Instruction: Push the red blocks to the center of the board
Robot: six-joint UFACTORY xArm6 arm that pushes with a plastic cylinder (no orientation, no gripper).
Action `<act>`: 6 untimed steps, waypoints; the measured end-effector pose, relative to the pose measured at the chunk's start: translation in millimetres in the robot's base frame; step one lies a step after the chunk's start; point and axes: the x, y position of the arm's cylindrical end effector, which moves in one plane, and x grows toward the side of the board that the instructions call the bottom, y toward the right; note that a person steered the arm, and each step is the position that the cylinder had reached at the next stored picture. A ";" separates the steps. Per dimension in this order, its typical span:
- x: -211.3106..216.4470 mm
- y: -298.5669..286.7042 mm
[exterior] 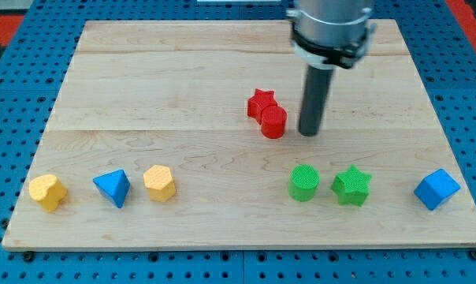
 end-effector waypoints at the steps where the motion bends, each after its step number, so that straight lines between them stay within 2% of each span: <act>1: 21.9 -42.4; 3: -36.1 -62.0; 5: -29.9 -0.9; 6: -29.9 6.3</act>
